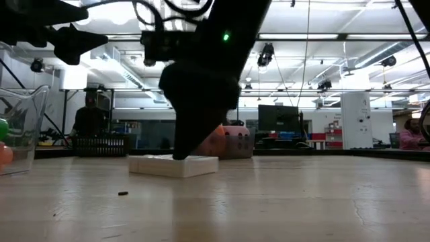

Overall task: Pick & Place Toys
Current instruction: Put the yellow deck of cards into the black bin

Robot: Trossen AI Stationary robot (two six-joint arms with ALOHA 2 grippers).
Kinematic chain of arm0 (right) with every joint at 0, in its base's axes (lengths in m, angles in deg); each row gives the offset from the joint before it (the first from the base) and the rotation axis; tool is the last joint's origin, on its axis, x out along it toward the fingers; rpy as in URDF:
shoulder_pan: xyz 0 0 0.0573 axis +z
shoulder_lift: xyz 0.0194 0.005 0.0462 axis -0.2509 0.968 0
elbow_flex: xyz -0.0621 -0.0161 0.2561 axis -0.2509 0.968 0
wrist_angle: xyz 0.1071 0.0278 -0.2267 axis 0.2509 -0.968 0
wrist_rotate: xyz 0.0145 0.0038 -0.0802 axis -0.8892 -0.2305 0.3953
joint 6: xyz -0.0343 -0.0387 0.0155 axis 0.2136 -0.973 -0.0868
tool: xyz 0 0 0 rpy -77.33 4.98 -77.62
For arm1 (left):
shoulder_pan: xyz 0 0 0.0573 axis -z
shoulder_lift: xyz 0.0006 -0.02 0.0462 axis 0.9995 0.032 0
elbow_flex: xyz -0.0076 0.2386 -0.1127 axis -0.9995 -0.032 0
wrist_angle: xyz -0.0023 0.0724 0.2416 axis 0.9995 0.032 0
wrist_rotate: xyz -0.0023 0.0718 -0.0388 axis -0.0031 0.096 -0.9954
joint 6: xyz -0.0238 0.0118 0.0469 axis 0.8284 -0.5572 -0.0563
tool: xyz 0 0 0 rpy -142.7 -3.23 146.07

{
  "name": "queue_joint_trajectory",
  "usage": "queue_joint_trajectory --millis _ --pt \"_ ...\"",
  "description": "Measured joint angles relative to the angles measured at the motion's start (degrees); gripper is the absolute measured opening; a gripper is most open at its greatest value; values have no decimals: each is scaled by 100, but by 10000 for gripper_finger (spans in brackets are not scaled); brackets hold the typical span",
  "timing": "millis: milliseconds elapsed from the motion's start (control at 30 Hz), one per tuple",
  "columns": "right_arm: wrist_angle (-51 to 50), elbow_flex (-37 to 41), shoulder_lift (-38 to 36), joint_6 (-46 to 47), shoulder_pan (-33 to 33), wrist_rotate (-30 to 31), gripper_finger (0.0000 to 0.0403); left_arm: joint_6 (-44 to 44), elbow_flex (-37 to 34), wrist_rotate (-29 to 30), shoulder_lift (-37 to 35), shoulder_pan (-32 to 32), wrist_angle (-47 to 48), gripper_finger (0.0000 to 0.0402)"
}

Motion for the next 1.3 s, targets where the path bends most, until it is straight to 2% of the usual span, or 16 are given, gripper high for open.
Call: queue_joint_trajectory --millis 267,533,700,933,1033,1167,1300 --pt "183 2 -99 131 76 -778 373 71 0 -2 0 0 -13 334" --pt "131 43 -115 476 137 -803 373 82 0 -2 0 0 -13 334" --pt "-145 52 -121 942 119 -607 373 87 0 -2 2 0 -11 334" --pt "-1136 50 -130 1415 123 300 373 87 0 14 0 0 -11 334" --pt "-1069 47 -130 1403 129 342 373 87 0 16 0 -2 -11 334" --pt "-839 3 -130 843 216 281 373 87 0 33 1 -2 -11 334" --pt "-588 2 -130 320 257 -210 373 87 0 33 1 -2 -11 334"
